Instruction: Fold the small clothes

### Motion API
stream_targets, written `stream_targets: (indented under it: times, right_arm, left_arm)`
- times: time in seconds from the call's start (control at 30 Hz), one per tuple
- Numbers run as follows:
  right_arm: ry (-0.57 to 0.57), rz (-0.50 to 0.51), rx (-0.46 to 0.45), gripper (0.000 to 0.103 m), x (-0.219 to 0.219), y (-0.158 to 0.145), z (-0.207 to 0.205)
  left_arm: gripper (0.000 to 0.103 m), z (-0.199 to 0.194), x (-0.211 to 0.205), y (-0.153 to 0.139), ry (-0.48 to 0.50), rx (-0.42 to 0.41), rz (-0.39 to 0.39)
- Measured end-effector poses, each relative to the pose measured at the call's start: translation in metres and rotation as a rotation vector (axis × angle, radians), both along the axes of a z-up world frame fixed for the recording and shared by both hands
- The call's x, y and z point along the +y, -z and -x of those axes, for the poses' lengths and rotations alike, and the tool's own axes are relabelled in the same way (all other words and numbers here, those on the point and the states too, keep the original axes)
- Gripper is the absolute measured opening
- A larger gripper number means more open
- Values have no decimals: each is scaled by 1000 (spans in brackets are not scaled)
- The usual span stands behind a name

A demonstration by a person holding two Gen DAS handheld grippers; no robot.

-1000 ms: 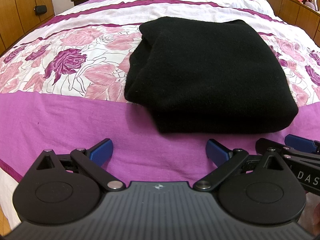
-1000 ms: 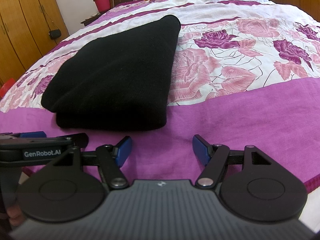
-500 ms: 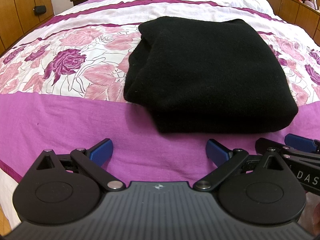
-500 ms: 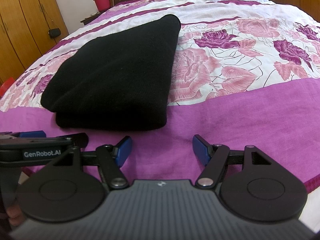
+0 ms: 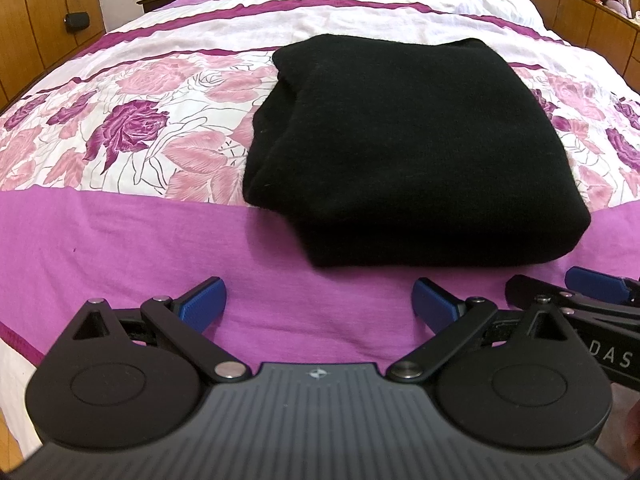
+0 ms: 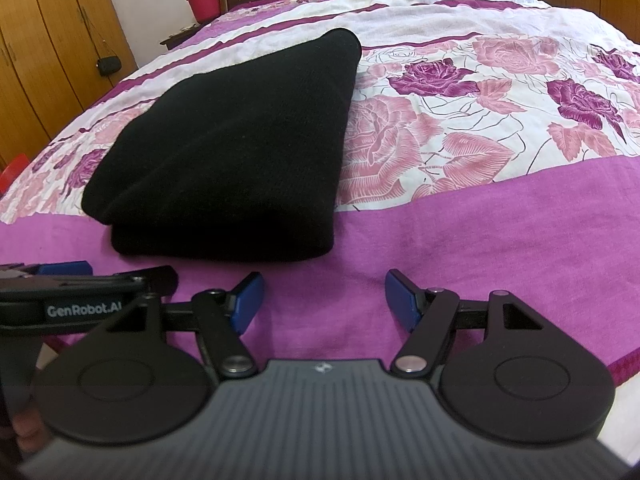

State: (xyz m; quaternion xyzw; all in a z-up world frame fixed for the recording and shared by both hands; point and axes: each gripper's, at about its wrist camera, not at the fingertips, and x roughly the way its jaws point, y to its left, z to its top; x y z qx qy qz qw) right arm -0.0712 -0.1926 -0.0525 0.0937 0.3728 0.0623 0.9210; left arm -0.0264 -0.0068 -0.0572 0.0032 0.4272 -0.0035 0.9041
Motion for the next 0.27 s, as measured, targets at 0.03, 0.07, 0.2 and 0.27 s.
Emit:
stream_targets:
  times: [0.03,0.07,0.2,0.27]
  right_arm:
    - [0,1,1,69,0,0,0]
    - [0,1,0,69,0,0,0]
    - [0,3,2,69,0,-1,0]
    - [0,2,2,69,0,-1,0]
  left_arm:
    - [101,0,0,0,2,0,1]
    - [101,1,0,-1,4,0,2]
    - [101,3,2,-2,13,4,11]
    - [101,4,2,-3,19,6,17]
